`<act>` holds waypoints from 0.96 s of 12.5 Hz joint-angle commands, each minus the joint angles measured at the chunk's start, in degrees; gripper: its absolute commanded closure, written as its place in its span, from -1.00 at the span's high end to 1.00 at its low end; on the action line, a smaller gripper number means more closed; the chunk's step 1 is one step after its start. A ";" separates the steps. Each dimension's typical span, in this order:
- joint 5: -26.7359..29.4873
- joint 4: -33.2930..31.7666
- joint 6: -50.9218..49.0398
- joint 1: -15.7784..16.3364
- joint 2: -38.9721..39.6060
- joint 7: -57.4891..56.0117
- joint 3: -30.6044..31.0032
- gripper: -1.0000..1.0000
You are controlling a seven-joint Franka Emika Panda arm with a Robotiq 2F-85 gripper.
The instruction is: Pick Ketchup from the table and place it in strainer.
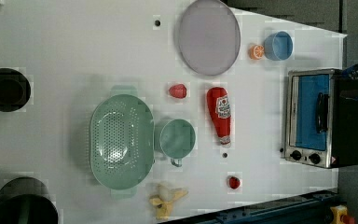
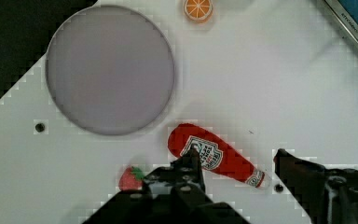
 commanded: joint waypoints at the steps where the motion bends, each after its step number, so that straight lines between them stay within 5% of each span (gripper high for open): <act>1: 0.70 -6.29 -6.98 -5.81 -11.24 1.64 3.52 0.58; 3: 0.71 -7.97 -5.82 -5.76 -10.88 1.61 3.83 1.00; 12: 0.70 -21.43 13.90 -5.50 -4.02 -26.19 7.82 1.00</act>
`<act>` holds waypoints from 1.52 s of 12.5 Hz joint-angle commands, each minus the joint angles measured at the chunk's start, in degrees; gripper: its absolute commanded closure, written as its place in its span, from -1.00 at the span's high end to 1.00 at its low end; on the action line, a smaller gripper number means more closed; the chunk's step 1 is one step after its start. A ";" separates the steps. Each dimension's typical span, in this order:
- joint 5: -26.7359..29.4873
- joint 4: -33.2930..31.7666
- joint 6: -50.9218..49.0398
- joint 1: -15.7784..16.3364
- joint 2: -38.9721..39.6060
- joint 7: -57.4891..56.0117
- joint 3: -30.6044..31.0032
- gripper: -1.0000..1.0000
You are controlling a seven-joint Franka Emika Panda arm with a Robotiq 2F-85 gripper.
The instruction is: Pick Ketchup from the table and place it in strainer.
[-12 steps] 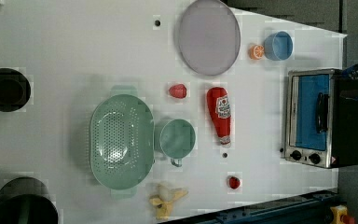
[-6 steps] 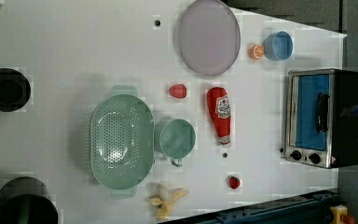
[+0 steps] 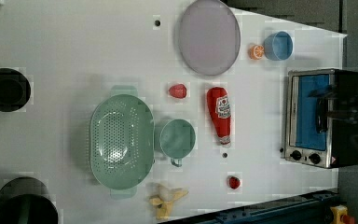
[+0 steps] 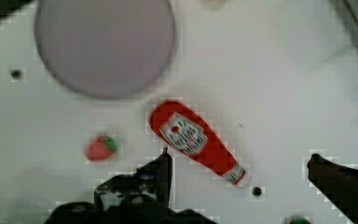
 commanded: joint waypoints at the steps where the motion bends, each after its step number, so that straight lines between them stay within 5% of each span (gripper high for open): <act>1: 0.02 -6.23 6.33 -0.35 3.50 -17.32 1.20 1.00; 7: 0.00 -15.34 25.63 -0.06 11.21 -40.99 2.65 1.00; 19: -0.01 -17.90 41.09 0.00 27.52 -41.02 2.51 0.93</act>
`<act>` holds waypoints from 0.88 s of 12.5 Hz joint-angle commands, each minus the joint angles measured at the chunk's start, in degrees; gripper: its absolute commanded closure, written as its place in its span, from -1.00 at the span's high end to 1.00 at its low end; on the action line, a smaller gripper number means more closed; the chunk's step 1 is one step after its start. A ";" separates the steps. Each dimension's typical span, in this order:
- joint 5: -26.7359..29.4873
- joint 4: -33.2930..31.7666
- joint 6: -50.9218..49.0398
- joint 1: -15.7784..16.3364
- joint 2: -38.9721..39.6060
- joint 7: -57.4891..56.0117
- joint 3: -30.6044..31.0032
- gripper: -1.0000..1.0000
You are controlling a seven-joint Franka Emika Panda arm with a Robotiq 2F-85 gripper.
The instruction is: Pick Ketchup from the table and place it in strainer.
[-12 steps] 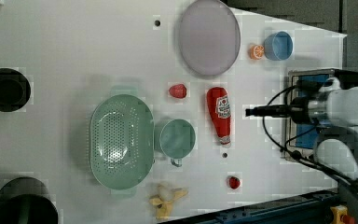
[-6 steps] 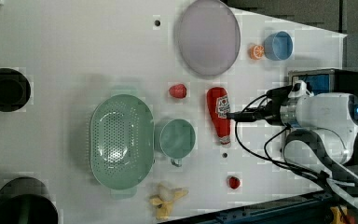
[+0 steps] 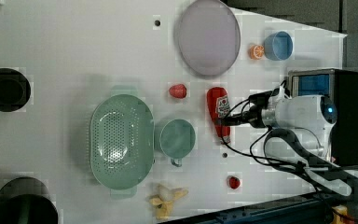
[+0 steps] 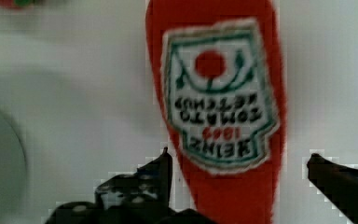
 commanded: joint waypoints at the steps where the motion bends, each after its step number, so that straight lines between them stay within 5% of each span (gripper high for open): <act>1: 0.66 0.26 2.48 -0.14 -1.33 -2.19 0.73 0.69; 4: 0.66 -0.30 4.51 -0.11 -1.39 -2.20 0.61 0.09; 11: 0.67 0.52 -5.75 -0.11 -15.80 -2.20 0.36 0.09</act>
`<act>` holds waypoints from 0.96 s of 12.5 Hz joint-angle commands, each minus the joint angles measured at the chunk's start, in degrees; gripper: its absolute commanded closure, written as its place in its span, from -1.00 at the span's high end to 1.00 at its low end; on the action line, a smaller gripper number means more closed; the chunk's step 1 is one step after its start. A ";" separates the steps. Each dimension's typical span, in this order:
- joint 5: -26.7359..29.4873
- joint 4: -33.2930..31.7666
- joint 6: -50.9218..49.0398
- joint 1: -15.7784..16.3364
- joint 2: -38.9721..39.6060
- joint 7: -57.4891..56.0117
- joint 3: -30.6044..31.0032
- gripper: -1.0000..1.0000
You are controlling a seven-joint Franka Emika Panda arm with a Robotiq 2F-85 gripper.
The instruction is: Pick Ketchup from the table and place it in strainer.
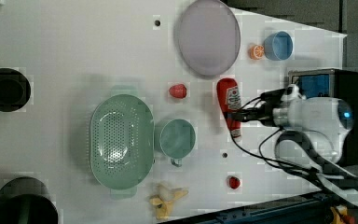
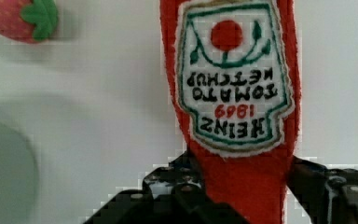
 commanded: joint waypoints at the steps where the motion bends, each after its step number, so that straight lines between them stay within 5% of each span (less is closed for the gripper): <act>1: -0.13 2.33 -8.57 0.10 -10.82 -1.87 1.00 0.09; 7: 0.40 7.08 -25.97 0.71 -21.47 1.45 4.85 0.09; 12: 2.08 7.96 -26.39 3.04 -21.13 20.65 14.11 0.09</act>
